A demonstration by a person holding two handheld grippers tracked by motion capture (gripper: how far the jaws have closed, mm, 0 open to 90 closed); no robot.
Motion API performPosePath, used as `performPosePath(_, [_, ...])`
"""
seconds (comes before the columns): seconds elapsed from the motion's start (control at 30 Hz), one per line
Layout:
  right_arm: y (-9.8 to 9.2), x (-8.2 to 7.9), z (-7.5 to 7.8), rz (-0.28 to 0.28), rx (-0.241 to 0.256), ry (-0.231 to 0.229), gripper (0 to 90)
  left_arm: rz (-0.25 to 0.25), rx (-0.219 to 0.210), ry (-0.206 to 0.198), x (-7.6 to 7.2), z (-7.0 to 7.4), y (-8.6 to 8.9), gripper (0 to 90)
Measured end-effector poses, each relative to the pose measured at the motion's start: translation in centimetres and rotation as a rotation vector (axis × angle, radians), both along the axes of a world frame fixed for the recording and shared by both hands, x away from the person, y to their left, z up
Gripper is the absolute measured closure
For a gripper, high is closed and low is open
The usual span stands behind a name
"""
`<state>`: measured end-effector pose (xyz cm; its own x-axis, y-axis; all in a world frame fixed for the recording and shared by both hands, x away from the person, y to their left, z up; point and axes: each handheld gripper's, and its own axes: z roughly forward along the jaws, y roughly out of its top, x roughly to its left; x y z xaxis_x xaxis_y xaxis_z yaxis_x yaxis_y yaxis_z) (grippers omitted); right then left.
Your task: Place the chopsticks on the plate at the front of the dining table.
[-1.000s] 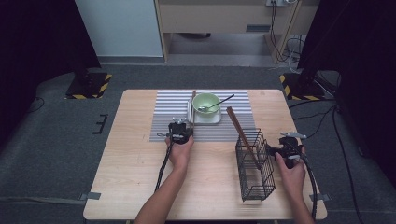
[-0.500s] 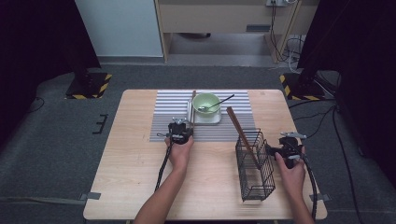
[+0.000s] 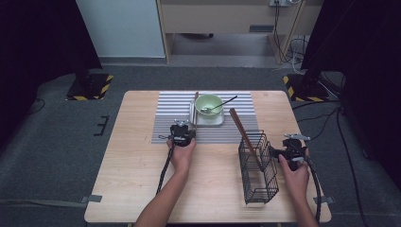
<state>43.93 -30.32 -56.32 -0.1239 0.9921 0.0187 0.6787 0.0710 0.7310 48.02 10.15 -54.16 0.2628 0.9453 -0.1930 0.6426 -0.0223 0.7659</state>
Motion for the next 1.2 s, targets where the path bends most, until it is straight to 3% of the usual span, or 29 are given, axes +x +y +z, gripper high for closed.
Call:
performPosePath(0.27, [0.00,0.00,0.00,0.000,0.000,0.000,4.6,-0.016,-0.013,-0.007,0.08,-0.05,-0.46,76.9])
performPosePath(0.7, [0.00,0.00,0.00,0.000,0.000,0.000,4.6,-0.027,0.006,-0.023,0.62,-0.08,-0.09,77.7])
performPosePath(1.2, [0.00,0.00,0.00,0.000,0.000,0.000,4.6,-0.029,0.006,-0.050,0.07,0.66,0.20,72.0])
